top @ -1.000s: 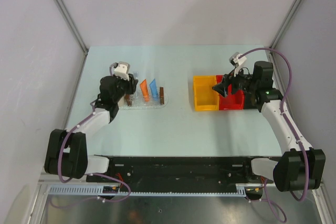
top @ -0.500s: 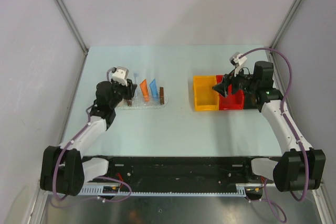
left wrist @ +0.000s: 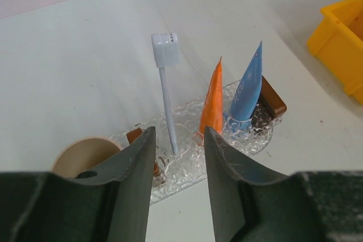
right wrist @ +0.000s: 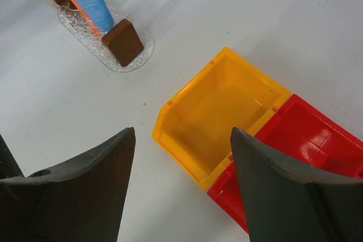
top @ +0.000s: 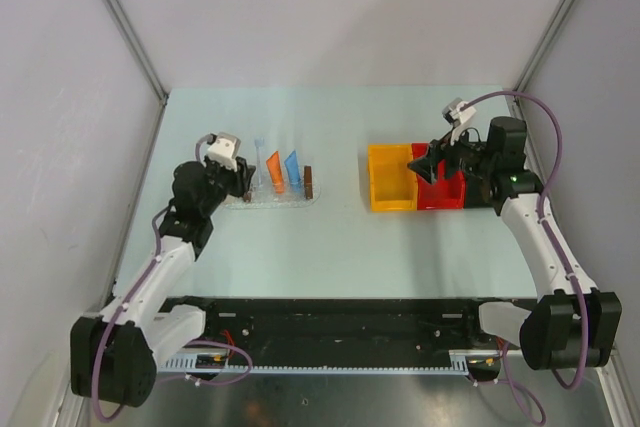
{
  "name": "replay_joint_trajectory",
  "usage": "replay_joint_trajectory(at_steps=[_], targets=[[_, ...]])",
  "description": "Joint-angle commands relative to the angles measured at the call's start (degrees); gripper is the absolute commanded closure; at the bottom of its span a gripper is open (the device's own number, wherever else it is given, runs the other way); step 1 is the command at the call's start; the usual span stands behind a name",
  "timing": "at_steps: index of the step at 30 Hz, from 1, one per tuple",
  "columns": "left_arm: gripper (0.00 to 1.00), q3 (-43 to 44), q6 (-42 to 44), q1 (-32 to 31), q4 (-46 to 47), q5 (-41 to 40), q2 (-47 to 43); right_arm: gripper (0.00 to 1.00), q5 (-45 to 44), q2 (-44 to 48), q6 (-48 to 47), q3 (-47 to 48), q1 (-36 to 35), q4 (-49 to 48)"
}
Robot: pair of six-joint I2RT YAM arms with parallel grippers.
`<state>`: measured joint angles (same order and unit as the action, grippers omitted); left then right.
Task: Prepare toiletry sets of a toothbrush and toothpaste on the tray
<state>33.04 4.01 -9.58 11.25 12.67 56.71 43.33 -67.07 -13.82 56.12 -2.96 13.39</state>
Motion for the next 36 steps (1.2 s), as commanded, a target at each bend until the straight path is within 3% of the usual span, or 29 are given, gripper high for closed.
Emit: replay_joint_trajectory(at_steps=[1,12,27,36], targets=[[0.56,3.6,4.2,0.2,-5.4,0.9,-4.6,0.27,-1.1,2.1,1.2,0.1,0.7,-2.0],[0.46,9.0,4.3,0.2,-16.1,-1.7,-15.8,0.26,-9.6,3.3,2.8,0.1,1.6,-3.1],[0.44,18.3,1.1,0.2,-26.3,-1.3,-15.7,0.25,-23.0,4.1,2.1,0.1,1.6,-4.2],[0.36,25.4,0.3,0.2,-29.3,-2.9,-14.3,0.17,-24.5,6.3,2.6,0.1,4.1,-4.4]])
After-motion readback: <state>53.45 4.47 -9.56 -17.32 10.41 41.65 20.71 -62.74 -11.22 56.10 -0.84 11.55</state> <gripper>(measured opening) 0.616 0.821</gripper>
